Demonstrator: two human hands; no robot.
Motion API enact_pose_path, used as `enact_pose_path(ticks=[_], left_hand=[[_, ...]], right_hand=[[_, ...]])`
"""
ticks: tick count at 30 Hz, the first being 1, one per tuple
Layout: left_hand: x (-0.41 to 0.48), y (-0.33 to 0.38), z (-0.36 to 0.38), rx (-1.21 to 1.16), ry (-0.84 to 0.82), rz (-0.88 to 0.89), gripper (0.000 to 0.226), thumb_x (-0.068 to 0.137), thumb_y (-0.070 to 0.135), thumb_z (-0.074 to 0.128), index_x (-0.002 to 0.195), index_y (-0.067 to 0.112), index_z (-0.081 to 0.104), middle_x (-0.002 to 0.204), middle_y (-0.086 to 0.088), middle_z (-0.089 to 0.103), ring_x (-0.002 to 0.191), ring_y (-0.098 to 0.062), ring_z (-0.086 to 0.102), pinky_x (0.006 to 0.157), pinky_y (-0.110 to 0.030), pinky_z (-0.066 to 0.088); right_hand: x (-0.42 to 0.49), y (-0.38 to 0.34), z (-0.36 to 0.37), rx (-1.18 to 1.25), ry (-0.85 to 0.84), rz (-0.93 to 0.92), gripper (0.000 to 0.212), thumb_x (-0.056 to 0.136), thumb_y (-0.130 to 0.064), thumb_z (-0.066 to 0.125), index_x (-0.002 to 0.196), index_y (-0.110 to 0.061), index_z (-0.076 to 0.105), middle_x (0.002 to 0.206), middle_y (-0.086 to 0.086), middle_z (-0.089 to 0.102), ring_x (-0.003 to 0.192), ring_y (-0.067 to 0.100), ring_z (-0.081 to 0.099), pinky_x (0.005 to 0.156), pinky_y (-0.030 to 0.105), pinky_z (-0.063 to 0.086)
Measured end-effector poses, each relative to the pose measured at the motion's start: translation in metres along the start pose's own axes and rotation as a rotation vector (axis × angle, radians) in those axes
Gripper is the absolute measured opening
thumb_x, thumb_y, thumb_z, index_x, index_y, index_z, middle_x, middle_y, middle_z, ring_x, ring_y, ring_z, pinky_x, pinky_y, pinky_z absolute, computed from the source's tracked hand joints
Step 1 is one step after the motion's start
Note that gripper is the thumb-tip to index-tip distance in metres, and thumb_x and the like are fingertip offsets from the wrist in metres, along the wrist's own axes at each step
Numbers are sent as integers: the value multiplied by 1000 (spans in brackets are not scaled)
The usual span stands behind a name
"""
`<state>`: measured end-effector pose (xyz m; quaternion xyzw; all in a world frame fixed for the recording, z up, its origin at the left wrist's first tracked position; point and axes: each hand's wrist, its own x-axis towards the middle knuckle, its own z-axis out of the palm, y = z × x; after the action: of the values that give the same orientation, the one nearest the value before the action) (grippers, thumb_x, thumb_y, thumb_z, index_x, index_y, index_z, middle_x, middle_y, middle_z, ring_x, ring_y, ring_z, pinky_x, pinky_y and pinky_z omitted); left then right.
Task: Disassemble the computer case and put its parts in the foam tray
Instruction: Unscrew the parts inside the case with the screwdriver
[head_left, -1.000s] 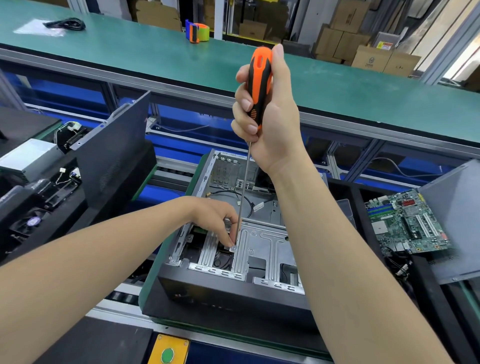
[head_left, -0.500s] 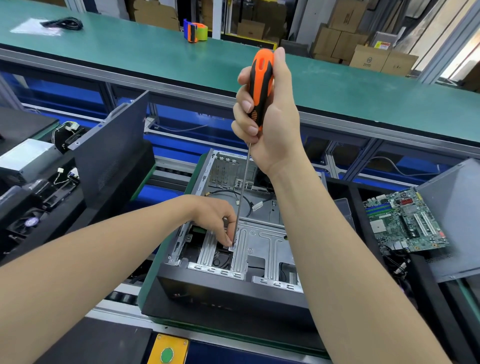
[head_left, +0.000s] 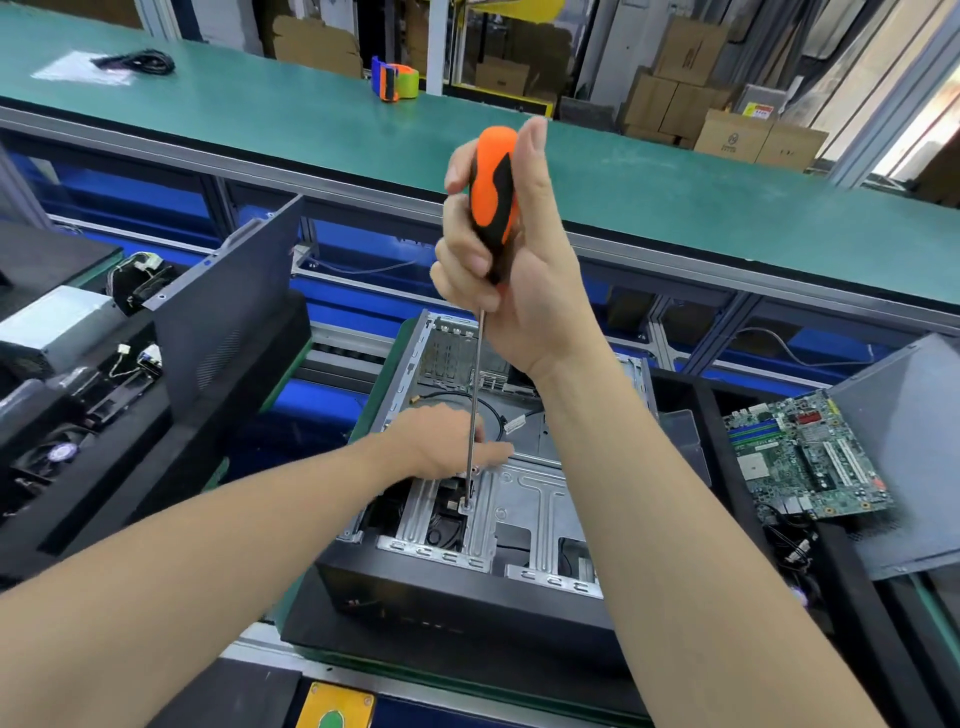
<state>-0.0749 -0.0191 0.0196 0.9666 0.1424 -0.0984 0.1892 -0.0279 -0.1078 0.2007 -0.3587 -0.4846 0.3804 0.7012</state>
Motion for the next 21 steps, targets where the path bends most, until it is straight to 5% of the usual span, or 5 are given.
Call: enact_pose_path(ticks=[6,11,16,21], left_hand=[[13,0,10,163,101,-34,86,70,101,24,53,20,45,53,5,51,53,-14,52,59,-32,38],[20,1,14,153,121,-65,89,63,105,25,51,20,47,52,5,56,56,-15,58,61,-33,41],[26,-1,17,150,95,-72,99,54,111,17,52,19,51,54,5,59,59,-13,59,64,-34,43],[30,-2,17,171,59,-66,104,54,112,14,57,17,57,61,4,63,63,-14,60,73,-35,50]], right_hand=[[3,-10,0,-91,96,60,59,116,-45,26,109,-4,67,79,4,52,53,18,36,55,34,37],[5,-9,7,-33,200,47,54,113,-53,26,104,-9,55,69,1,46,46,14,21,46,29,20],[7,-12,3,-6,233,13,57,115,-50,23,98,-6,54,72,3,49,42,13,27,43,28,25],[8,-20,-7,116,148,84,64,115,-52,13,85,-11,52,54,-4,39,41,11,26,43,28,22]])
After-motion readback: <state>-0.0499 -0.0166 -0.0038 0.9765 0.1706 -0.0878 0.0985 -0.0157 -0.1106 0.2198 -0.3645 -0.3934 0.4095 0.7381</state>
